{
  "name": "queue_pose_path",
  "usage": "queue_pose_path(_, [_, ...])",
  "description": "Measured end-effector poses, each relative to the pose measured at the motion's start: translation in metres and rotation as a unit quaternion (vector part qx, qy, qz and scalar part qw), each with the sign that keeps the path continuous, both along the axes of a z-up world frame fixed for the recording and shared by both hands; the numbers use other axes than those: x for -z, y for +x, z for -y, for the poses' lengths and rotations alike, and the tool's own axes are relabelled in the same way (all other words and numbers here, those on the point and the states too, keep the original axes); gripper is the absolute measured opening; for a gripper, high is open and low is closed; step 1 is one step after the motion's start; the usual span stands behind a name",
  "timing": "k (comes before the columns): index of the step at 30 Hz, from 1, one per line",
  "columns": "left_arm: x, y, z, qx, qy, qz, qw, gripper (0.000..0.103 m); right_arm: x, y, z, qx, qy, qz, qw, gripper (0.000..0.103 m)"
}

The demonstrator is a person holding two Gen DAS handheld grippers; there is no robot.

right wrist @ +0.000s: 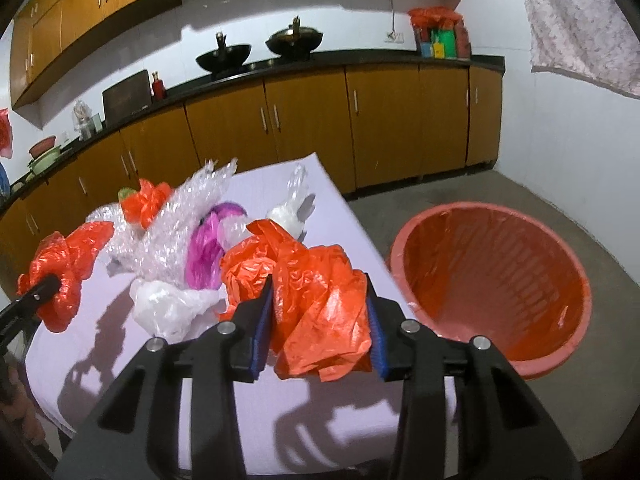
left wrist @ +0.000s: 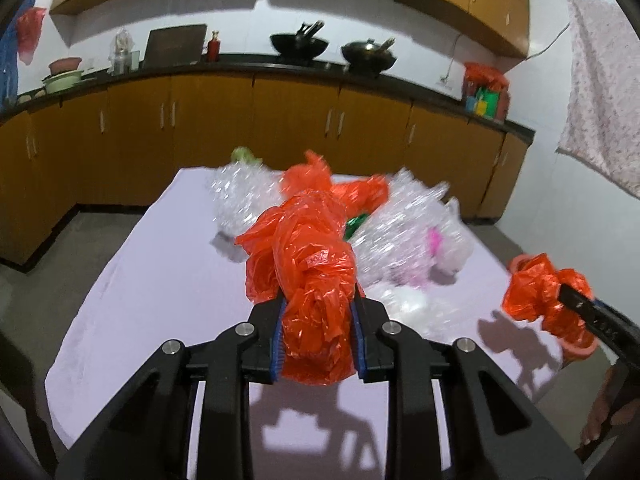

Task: Collect trash
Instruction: 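Carry both red bags over the wastebasket and open both tools to drop them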

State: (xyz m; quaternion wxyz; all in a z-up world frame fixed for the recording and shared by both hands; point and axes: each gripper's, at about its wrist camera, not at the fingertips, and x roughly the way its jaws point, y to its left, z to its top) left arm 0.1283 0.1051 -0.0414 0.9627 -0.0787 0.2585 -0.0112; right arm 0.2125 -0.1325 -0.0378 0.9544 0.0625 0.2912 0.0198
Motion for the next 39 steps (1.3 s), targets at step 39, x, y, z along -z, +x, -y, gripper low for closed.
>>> queue_pose_path(39, [-0.001, 0.082, 0.282, 0.307, -0.004, -0.012, 0.9516, 0.026, -0.018, 0.003, 0.190, 0.257, -0.021, 0.046, 0.965, 0.040])
